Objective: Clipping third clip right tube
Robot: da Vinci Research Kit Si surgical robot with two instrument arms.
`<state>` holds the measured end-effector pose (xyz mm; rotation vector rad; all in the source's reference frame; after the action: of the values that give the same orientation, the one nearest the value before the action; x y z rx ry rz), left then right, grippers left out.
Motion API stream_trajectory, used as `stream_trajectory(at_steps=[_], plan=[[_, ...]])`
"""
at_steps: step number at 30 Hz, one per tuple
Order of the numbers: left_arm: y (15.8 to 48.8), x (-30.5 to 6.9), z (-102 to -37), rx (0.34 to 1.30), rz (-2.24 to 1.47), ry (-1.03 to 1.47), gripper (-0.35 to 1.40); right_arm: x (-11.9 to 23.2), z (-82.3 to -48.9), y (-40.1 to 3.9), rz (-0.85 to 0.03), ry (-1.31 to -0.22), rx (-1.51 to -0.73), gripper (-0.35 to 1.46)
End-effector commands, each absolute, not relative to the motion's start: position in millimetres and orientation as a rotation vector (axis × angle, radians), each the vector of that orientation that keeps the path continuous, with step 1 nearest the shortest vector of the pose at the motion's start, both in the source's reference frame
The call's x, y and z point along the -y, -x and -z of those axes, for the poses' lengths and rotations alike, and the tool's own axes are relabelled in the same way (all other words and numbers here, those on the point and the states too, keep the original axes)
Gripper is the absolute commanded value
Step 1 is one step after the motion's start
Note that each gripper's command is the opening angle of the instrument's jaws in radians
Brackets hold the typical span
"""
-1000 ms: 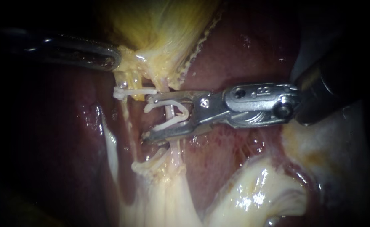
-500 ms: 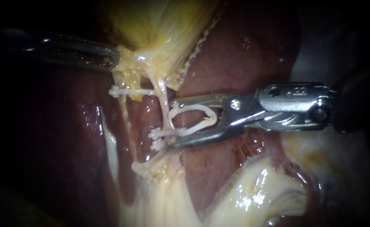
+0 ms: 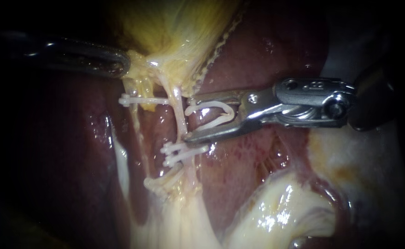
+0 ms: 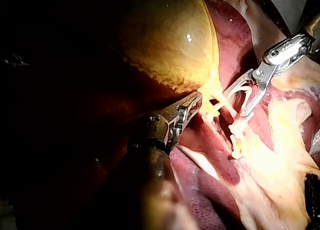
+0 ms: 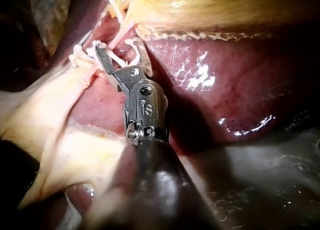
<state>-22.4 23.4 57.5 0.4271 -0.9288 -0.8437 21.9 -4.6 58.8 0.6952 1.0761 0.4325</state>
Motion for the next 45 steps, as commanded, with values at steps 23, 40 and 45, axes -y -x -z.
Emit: stream_trajectory(at_steps=[23, 40, 45], plan=[[22.4, -23.4, -57.6, 0.929, 0.844, -0.427, -0.35, 3.5, -55.7, -24.6, -0.583, -1.085, -1.367, 0.48], [22.7, -23.5, -57.6, 0.928, 0.845, -0.426, -0.35, 2.4, -57.7, -23.5, -0.654, -1.01, -1.361, -0.16], [22.8, -23.5, -57.6, 0.928, 0.846, -0.426, -0.35, 2.5, -57.6, -23.2, -0.654, -1.009, -1.316, -0.35]])
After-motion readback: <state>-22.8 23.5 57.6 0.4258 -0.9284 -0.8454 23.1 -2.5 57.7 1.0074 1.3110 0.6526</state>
